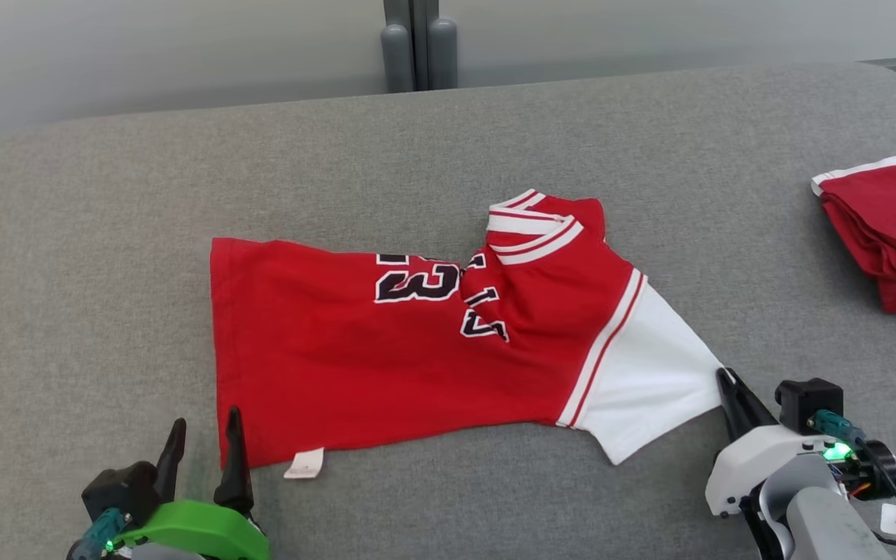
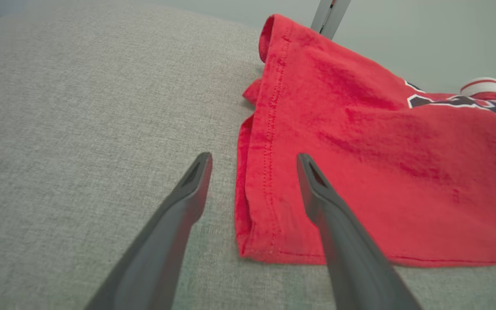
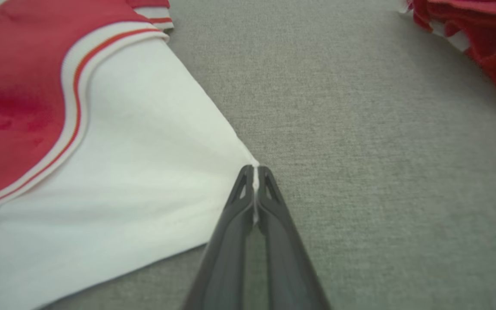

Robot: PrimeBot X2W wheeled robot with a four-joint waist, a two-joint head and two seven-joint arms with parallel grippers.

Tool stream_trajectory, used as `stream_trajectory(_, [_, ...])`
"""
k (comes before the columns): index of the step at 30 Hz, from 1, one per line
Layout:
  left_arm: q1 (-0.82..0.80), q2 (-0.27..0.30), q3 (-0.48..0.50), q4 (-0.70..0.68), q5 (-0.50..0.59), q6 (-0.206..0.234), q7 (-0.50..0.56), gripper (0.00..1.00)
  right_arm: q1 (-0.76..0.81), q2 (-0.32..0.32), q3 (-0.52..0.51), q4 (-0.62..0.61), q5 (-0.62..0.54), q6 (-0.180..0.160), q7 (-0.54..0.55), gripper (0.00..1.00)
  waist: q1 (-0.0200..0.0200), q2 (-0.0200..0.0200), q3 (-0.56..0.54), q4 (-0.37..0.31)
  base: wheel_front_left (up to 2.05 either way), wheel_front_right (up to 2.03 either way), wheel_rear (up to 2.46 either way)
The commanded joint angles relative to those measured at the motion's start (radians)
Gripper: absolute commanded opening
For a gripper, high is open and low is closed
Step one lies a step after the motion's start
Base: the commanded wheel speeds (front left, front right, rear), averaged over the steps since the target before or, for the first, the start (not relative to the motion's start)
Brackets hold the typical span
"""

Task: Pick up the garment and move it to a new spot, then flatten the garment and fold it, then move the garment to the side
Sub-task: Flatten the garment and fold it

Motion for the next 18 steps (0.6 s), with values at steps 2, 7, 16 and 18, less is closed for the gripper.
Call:
stream_trajectory(2, [0.015,-0.001,-0.014,0.009,-0.017,-0.005,0.000,1.00,0.029,-0.006,-0.027,-0.015,-0.023,-0.002,0.000,0.00,0.0000,-0.0001,-0.008,-0.018,0.00,0.00,0.00])
stream_trajectory(7, [0.029,-0.004,-0.059,0.046,-0.055,-0.005,0.000,1.00,0.049,-0.006,-0.052,-0.039,-0.037,-0.002,0.000,0.00,0.0000,-0.0001,-0.005,-0.039,0.00,0.00,0.00])
stream_trajectory(16, [0.000,0.009,-0.133,0.183,-0.117,-0.005,0.004,0.84,0.039,-0.006,-0.044,-0.075,-0.033,-0.002,0.000,0.00,0.0000,-0.0001,0.003,-0.057,0.00,0.00,0.00])
stream_trajectory(18, [-0.001,0.011,-0.140,0.197,-0.122,-0.005,0.006,0.45,0.035,-0.006,-0.042,-0.082,-0.031,-0.002,0.000,0.00,0.0000,-0.0001,0.001,-0.057,0.00,0.00,0.00])
